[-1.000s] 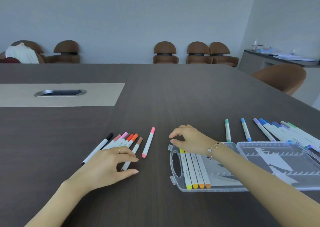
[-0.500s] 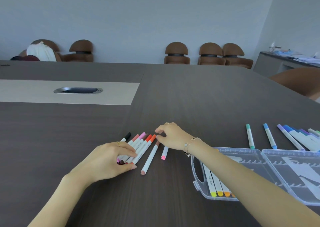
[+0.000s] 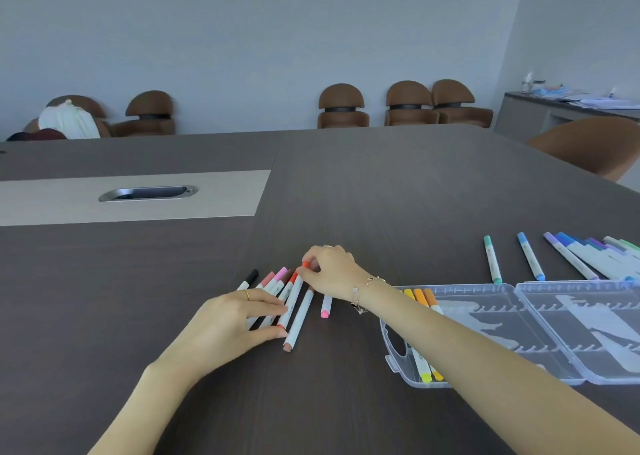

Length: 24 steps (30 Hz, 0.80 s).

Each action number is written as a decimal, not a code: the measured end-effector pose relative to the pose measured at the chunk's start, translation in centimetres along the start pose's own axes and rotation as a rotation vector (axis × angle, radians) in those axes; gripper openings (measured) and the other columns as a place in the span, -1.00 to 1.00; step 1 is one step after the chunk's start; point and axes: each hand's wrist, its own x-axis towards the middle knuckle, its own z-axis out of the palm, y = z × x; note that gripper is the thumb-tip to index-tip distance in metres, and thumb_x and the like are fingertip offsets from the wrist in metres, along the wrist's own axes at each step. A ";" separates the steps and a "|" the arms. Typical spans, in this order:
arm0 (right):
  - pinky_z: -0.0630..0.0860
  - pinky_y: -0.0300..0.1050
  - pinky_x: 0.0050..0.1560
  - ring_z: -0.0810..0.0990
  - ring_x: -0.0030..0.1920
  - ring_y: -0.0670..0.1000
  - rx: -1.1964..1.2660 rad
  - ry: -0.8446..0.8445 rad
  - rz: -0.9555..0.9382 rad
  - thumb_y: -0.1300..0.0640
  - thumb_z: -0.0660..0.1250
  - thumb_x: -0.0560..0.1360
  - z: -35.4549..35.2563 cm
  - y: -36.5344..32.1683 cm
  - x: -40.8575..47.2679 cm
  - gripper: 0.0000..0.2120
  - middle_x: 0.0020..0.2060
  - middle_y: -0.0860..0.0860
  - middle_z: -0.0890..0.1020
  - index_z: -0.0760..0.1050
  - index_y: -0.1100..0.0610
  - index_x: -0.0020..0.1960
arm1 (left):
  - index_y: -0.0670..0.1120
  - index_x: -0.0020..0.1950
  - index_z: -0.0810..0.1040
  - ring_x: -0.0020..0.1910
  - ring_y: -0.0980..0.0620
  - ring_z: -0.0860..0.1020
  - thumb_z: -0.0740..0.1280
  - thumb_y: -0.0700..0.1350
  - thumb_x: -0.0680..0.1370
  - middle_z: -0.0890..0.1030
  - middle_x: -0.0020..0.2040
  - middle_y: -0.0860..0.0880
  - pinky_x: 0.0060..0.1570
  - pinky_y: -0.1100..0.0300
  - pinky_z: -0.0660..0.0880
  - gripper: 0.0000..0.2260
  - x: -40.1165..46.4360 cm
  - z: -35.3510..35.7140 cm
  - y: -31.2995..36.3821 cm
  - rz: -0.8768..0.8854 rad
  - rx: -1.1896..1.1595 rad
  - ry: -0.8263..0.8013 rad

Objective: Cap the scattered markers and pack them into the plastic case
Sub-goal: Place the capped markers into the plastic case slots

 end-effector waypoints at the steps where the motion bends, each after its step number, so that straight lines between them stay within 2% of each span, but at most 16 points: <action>1: 0.35 0.03 0.27 0.47 0.18 0.09 0.074 0.005 0.019 -0.05 0.22 0.55 -0.3 0.1 -0.2 -0.72 0.05 0.03 0.61 0.50 0.10 0.14 | 0.23 0.06 0.63 0.13 0.49 0.41 0.31 0.32 0.32 0.48 0.00 0.55 0.05 0.51 0.40 -0.62 0.0 0.2 0.5 0.001 -0.052 0.044; 2: 0.37 0.04 0.27 0.49 0.17 0.09 0.146 0.009 0.033 -0.05 0.23 0.55 -0.7 0.3 -0.5 -0.73 0.04 0.02 0.62 0.49 0.09 0.13 | 0.22 0.04 0.65 0.13 0.47 0.44 0.35 0.28 0.32 0.50 0.02 0.52 0.10 0.46 0.43 -0.65 0.1 0.4 1.2 0.004 -0.111 0.090; 4: 0.43 -0.02 0.22 0.53 0.13 0.04 0.247 0.020 0.038 -0.05 0.26 0.53 -2.1 0.9 -1.4 -0.74 0.03 -0.01 0.61 0.49 0.09 0.13 | 0.16 0.01 0.67 0.11 0.39 0.50 0.40 0.23 0.32 0.55 0.05 0.43 0.06 0.42 0.47 -0.68 0.3 1.1 3.1 0.012 -0.226 0.167; 6: 0.45 -0.16 0.12 0.55 0.09 -0.02 0.302 0.031 0.033 -0.04 0.28 0.53 -3.8 2.1 -2.8 -0.74 0.01 -0.03 0.60 0.50 0.09 0.13 | 0.13 -0.01 0.69 0.10 0.36 0.52 0.41 0.21 0.32 0.60 0.00 0.37 0.04 0.47 0.46 -0.68 0.7 2.0 5.5 0.036 -0.255 0.210; 8: 0.45 -0.20 0.07 0.55 0.06 -0.05 0.327 0.043 0.044 -0.03 0.31 0.52 -5.4 3.7 -4.4 -0.74 -0.02 -0.04 0.59 0.50 0.09 0.13 | 0.12 -0.01 0.69 0.10 0.38 0.51 0.39 0.21 0.34 0.61 0.01 0.33 0.12 0.56 0.37 -0.69 1.2 3.0 8.2 0.095 -0.195 0.227; 11: 0.48 -0.18 0.10 0.54 0.04 -0.09 0.304 0.027 0.067 -0.03 0.31 0.52 -7.8 6.6 -6.3 -0.74 0.00 -0.06 0.57 0.49 0.07 0.15 | 0.11 0.02 0.68 0.07 0.33 0.54 0.32 0.25 0.41 0.63 0.02 0.26 0.09 0.66 0.28 -0.67 2.5 4.5 12.1 0.190 -0.132 0.185; 13: 0.49 -0.16 0.13 0.54 0.04 -0.09 0.286 0.010 0.090 -0.02 0.32 0.51 -9.3 8.6 -7.5 -0.75 0.01 -0.07 0.58 0.50 0.05 0.14 | 0.11 0.04 0.68 0.05 0.32 0.55 0.25 0.29 0.43 0.63 0.04 0.24 0.04 0.56 0.40 -0.62 3.6 5.3 14.4 0.227 -0.129 0.154; 16: 0.48 -0.21 0.05 0.56 -0.01 -0.11 0.308 0.018 0.143 -0.01 0.35 0.50 -11.4 10.9 -9.0 -0.80 -0.05 -0.09 0.58 0.52 0.04 0.08 | 0.08 0.01 0.69 -0.01 0.27 0.60 0.33 0.26 0.43 0.65 0.02 0.20 -0.05 0.40 0.51 -0.66 5.0 6.5 17.0 0.271 -0.133 0.156; 20: 0.52 -0.21 -0.01 0.57 -0.12 -0.10 0.320 0.010 0.179 0.01 0.39 0.47 -12.8 12.7 -10.7 -0.76 -0.13 -0.06 0.59 0.51 0.10 0.07 | 0.14 -0.05 0.69 -0.09 0.33 0.57 0.24 0.25 0.45 0.63 -0.04 0.27 -0.18 0.43 0.55 -0.69 5.4 7.8 18.7 0.316 -0.137 0.085; 24: 0.51 -0.21 -0.01 0.58 -0.06 -0.05 0.200 -0.029 0.168 -0.03 0.39 0.46 -12.1 13.5 -11.6 -0.73 -0.06 0.00 0.60 0.51 0.10 0.08 | 0.17 0.07 0.65 0.01 0.32 0.56 0.22 0.26 0.48 0.59 0.07 0.30 -0.03 0.49 0.41 -0.68 5.0 8.8 18.6 0.324 -0.059 0.004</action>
